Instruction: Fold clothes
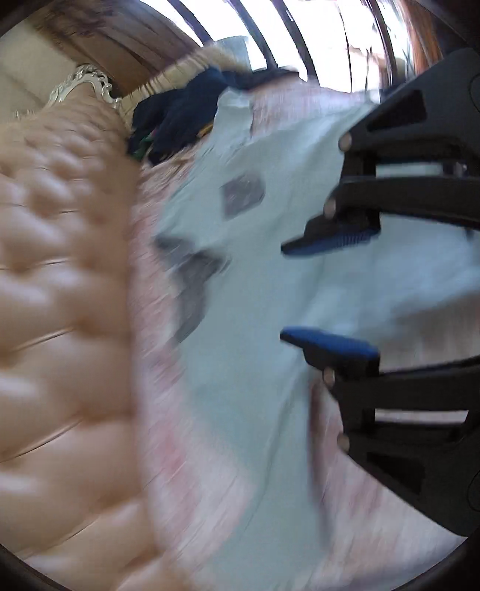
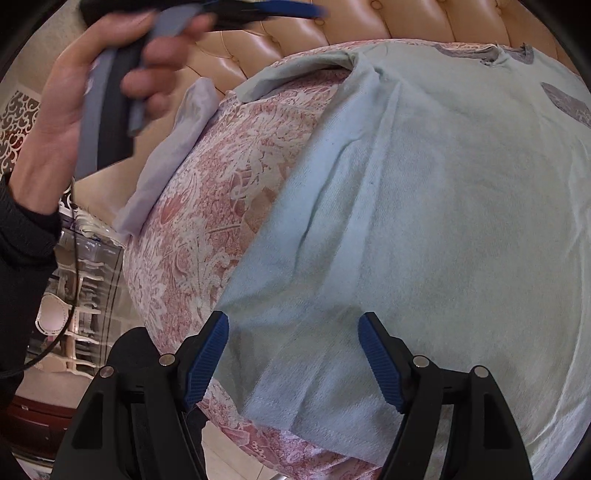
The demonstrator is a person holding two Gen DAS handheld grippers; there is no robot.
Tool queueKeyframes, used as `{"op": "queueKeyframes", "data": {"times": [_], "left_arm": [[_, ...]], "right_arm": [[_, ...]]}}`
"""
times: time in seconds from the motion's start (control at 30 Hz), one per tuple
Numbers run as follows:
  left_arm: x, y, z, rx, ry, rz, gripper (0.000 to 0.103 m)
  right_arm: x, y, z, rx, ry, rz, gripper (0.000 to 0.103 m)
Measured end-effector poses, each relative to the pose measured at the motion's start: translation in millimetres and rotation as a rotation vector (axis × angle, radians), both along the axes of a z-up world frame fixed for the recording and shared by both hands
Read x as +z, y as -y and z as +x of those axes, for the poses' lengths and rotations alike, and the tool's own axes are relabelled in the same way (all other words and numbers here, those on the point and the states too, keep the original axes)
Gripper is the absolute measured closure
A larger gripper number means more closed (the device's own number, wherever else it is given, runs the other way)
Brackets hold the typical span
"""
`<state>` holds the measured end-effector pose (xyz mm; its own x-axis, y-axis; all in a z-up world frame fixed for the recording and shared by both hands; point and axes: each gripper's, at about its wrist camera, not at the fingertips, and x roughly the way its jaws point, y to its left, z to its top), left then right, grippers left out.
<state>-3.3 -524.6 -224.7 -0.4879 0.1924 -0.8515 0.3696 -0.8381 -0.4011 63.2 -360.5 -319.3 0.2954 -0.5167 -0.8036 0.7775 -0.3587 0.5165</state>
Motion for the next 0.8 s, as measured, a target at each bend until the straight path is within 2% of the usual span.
{"op": "queueKeyframes", "data": {"times": [0.1,0.2,0.27,0.4,0.47,0.53,0.6,0.63,0.67,0.7,0.73,0.8], "left_arm": [[-21,12,7,0.086,0.106,-0.001,0.068],[-22,26,38,0.144,0.154,-0.054,0.068],[-28,37,59,0.178,0.216,-0.097,0.068],[-27,55,92,0.220,0.165,-0.034,0.068],[-16,64,106,0.256,0.119,0.009,0.068],[-2,87,121,0.337,0.087,0.049,0.068],[4,135,144,0.490,0.079,0.137,0.068],[8,153,151,0.533,0.093,0.133,0.067],[12,170,156,0.573,0.109,0.124,0.065],[16,194,158,0.603,0.139,0.117,0.057],[21,217,160,0.632,0.170,0.109,0.044],[18,252,159,0.659,0.198,0.187,0.038]], "right_arm": [[1,-2,-1,0.001,0.000,0.001,0.029],[-1,-3,-3,-0.004,0.014,-0.009,0.029],[-1,-4,-3,-0.006,0.017,-0.015,0.029],[1,-6,-5,-0.011,0.023,-0.018,0.028],[11,-10,-12,-0.050,0.048,-0.061,0.028],[26,-15,-26,-0.093,0.058,-0.113,0.028],[39,-16,-48,-0.155,0.063,-0.161,0.026],[44,-15,-62,-0.186,0.071,-0.181,0.025],[46,-8,-77,-0.206,0.097,-0.198,0.025],[48,0,-91,-0.221,0.131,-0.213,0.025],[49,8,-106,-0.236,0.164,-0.229,0.025],[45,34,-133,-0.255,0.281,-0.265,0.025]]}}
